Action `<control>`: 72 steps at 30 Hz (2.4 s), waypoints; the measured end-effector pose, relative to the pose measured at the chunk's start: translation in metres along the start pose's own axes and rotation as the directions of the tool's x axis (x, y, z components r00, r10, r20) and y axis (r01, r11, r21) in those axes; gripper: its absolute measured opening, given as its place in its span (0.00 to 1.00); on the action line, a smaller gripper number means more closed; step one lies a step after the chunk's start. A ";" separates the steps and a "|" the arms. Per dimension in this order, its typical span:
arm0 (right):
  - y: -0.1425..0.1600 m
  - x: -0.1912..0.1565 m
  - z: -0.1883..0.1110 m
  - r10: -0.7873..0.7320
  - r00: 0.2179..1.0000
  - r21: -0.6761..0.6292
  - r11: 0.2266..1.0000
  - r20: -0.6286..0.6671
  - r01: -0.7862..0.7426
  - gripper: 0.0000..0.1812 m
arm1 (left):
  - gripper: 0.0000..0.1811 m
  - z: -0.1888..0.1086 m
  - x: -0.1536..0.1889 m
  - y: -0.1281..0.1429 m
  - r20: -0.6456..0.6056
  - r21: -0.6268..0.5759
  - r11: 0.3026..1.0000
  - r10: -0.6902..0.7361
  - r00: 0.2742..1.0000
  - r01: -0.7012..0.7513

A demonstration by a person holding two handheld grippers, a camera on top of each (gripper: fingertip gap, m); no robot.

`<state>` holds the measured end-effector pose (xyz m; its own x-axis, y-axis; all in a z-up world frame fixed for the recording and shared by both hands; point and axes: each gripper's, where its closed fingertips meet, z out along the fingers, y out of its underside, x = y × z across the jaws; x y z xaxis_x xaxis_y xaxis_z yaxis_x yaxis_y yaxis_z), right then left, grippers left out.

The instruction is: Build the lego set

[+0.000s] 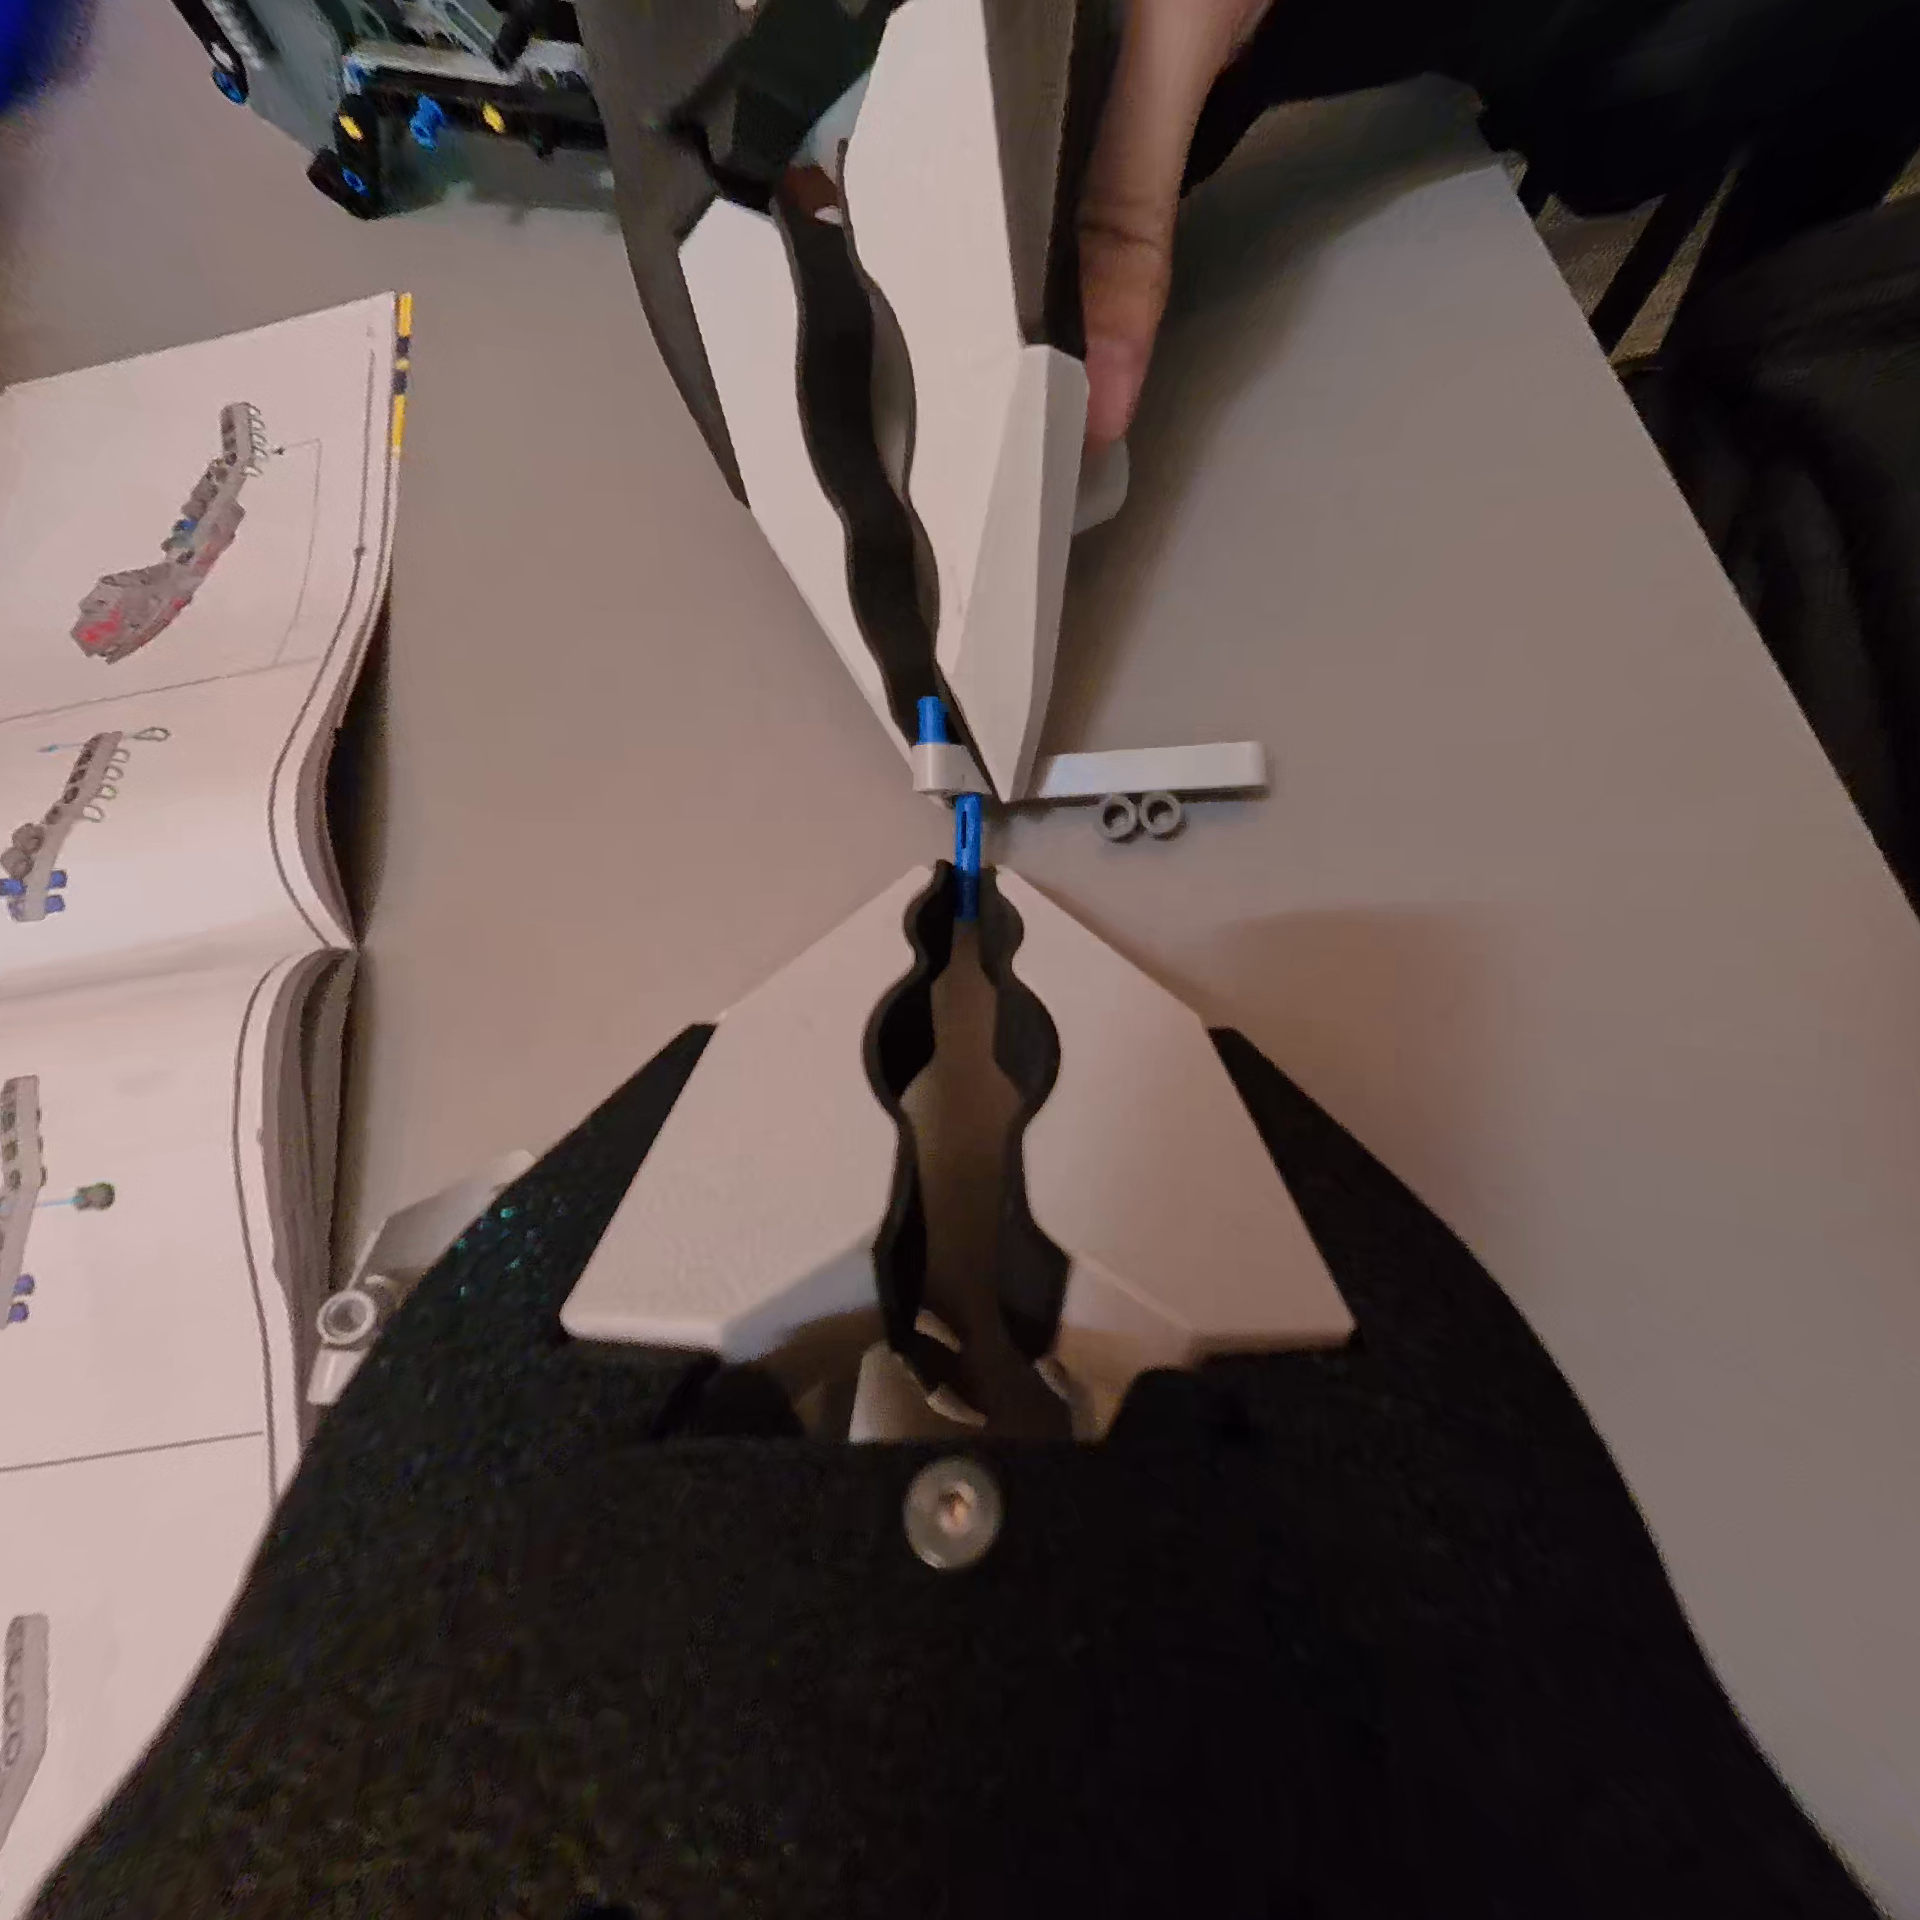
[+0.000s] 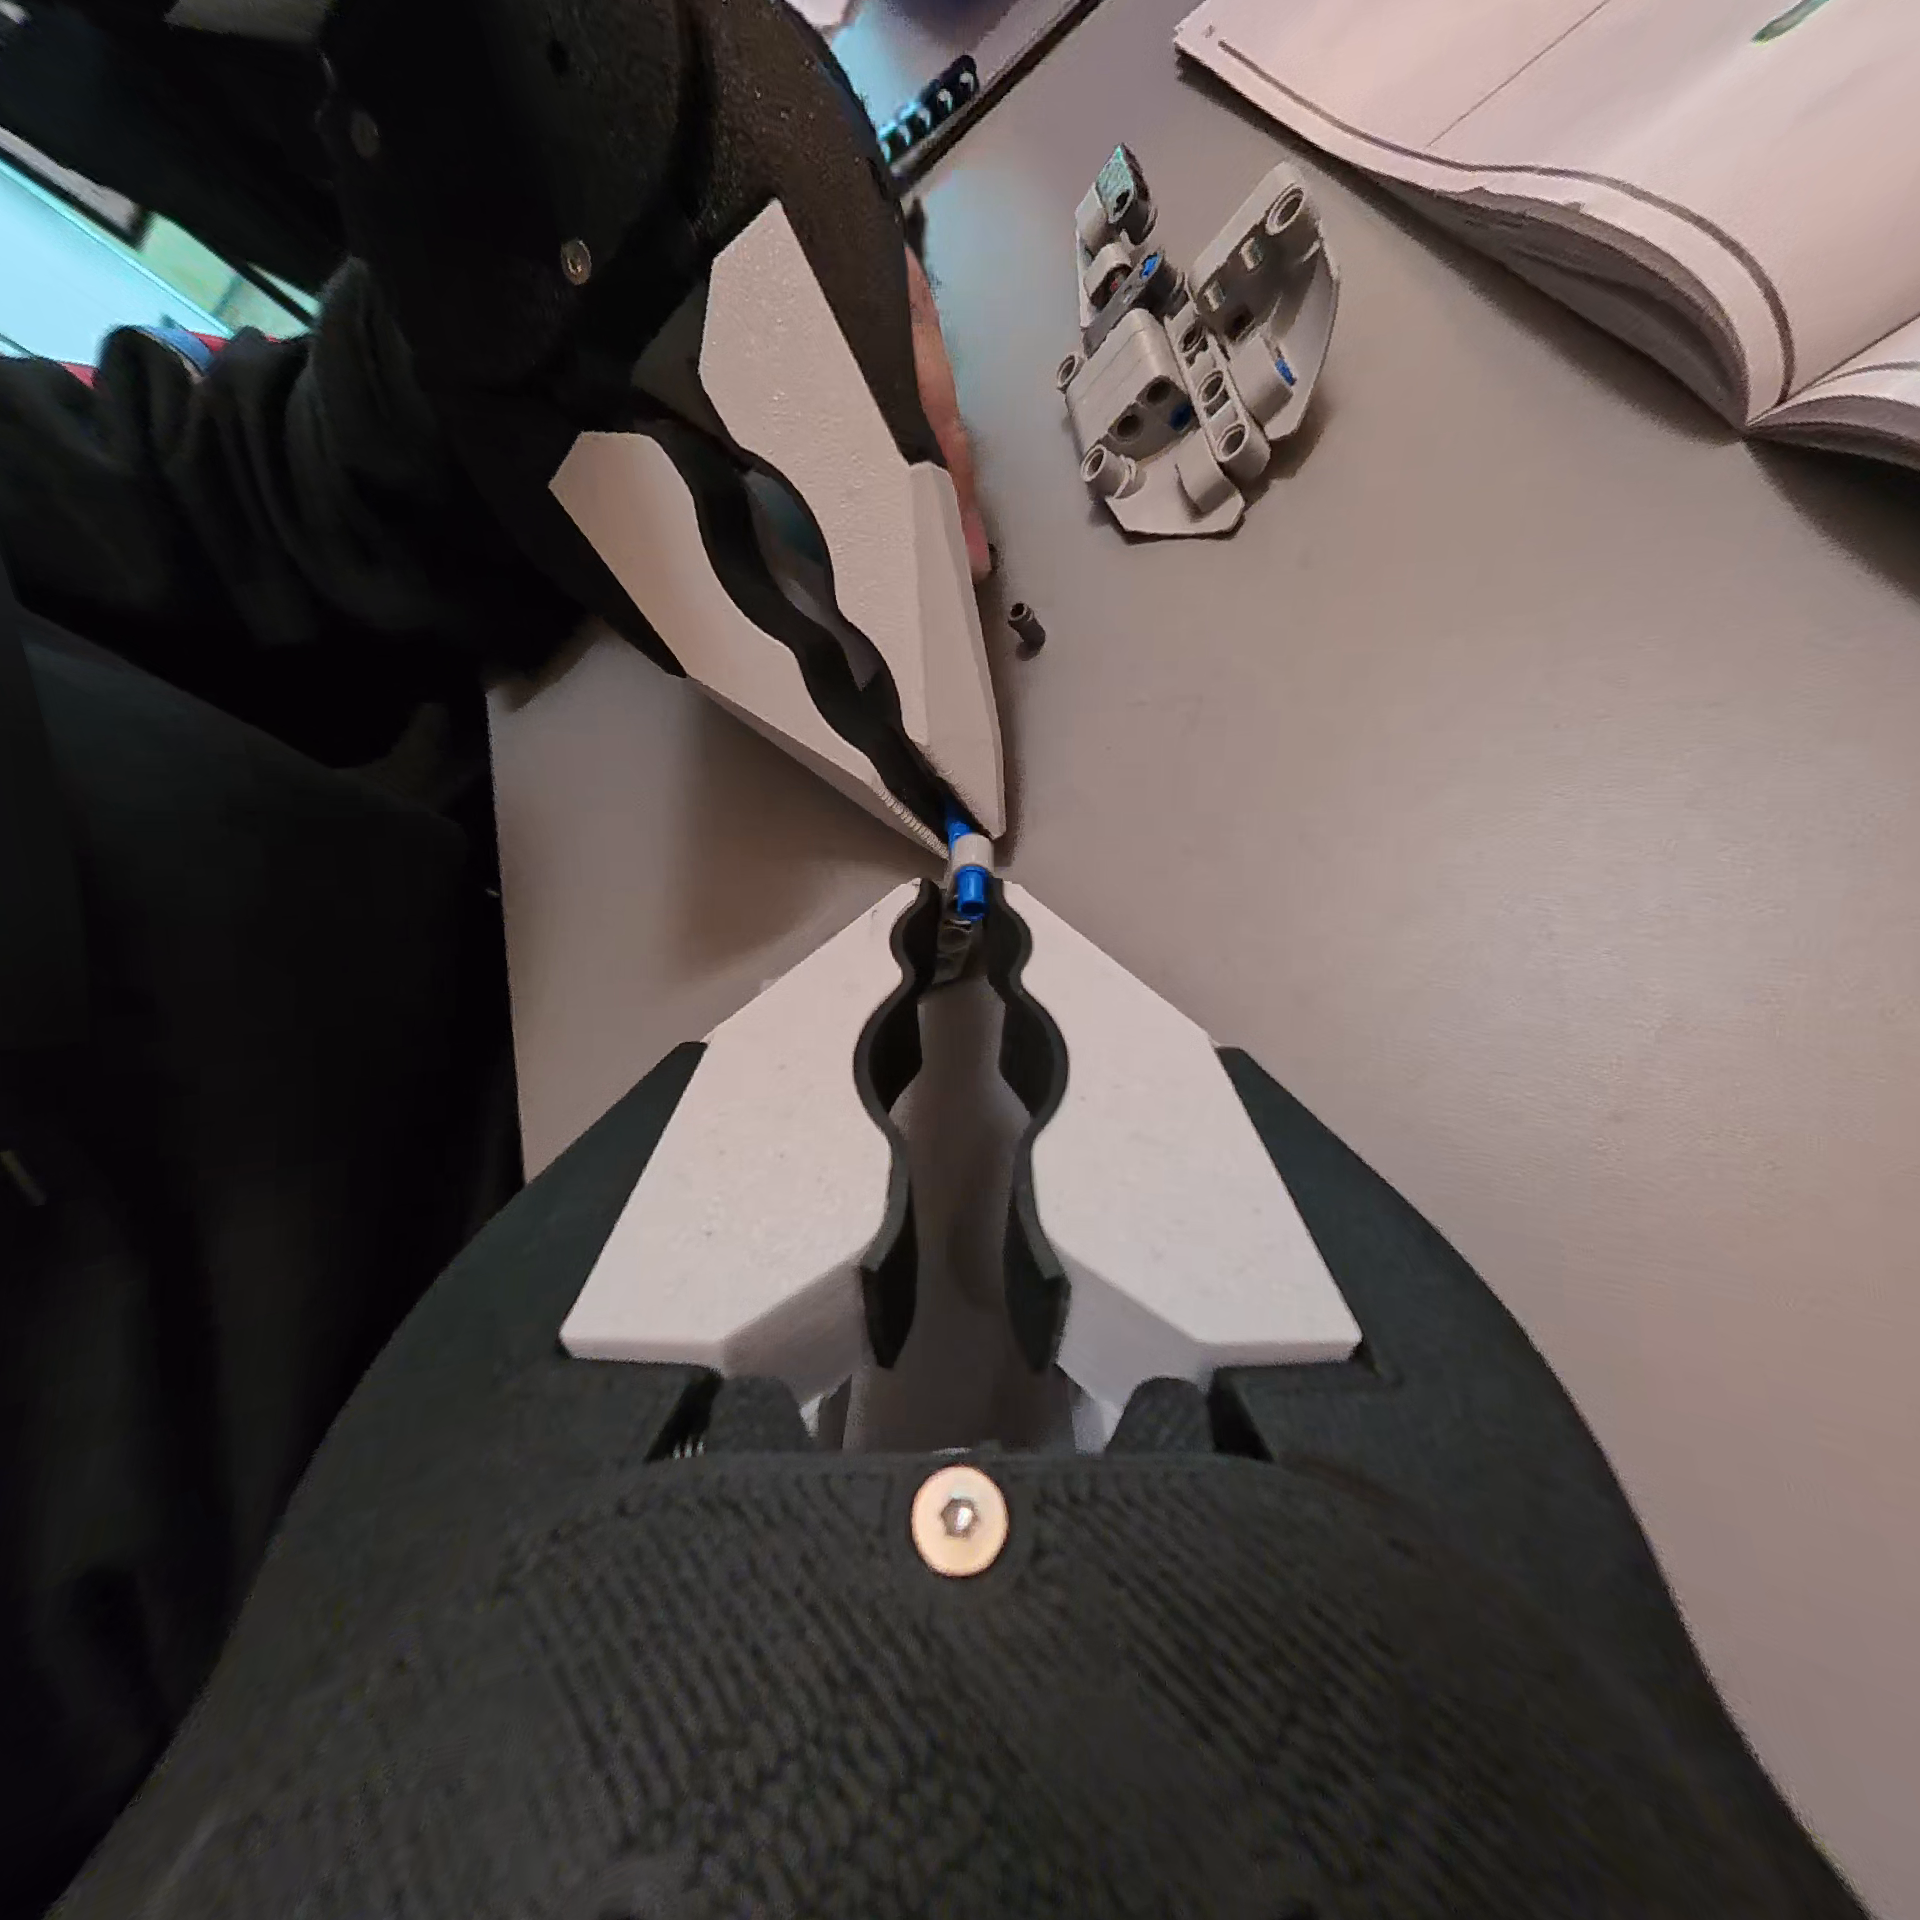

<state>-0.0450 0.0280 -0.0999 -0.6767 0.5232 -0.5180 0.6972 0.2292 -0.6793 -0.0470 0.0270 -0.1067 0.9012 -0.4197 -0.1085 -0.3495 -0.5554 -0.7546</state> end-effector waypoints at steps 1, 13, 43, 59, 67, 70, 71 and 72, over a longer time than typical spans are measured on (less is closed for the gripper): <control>-0.001 -0.001 -0.001 0.011 1.000 0.009 1.000 0.017 -0.012 0.04 | 0.01 -0.001 0.000 -0.002 0.000 0.018 1.000 -0.001 1.000 0.001; -0.013 -0.015 -0.010 0.045 0.984 0.097 0.993 0.174 -0.062 0.03 | 0.01 -0.011 0.002 -0.017 -0.047 0.114 0.992 -0.056 0.997 0.061; -0.004 -0.001 0.008 0.065 0.992 -0.036 0.997 0.109 -0.061 0.04 | 0.01 -0.005 -0.010 0.006 0.105 -0.142 0.963 0.247 0.963 -0.231; -0.011 -0.009 0.020 0.104 0.983 -0.030 0.994 0.152 -0.101 0.04 | 0.01 -0.013 -0.006 0.014 0.079 -0.182 0.940 0.308 0.948 -0.290; -0.015 -0.004 0.017 0.086 0.991 0.016 0.996 0.100 -0.088 0.03 | 0.01 -0.021 -0.012 0.012 0.058 -0.077 0.984 0.166 0.984 -0.162; -0.023 -0.001 0.011 0.052 0.997 0.080 0.995 0.055 -0.056 0.19 | 0.01 -0.025 -0.018 0.008 0.107 -0.070 0.980 0.191 0.976 -0.185; -0.027 0.002 0.008 0.043 0.999 0.112 0.993 0.019 -0.044 0.25 | 0.01 -0.025 -0.019 0.007 0.116 -0.066 0.980 0.196 0.974 -0.190; -0.031 0.004 0.005 0.034 0.999 0.146 0.989 -0.007 -0.032 0.27 | 0.01 -0.026 -0.021 0.006 0.135 -0.066 0.978 0.205 0.969 -0.198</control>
<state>-0.0705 0.0189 -0.0835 -0.6512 0.5361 -0.5371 0.6768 0.0902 -0.7306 -0.0743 0.0139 -0.0923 0.8365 -0.4235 -0.3477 -0.5371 -0.5079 -0.6735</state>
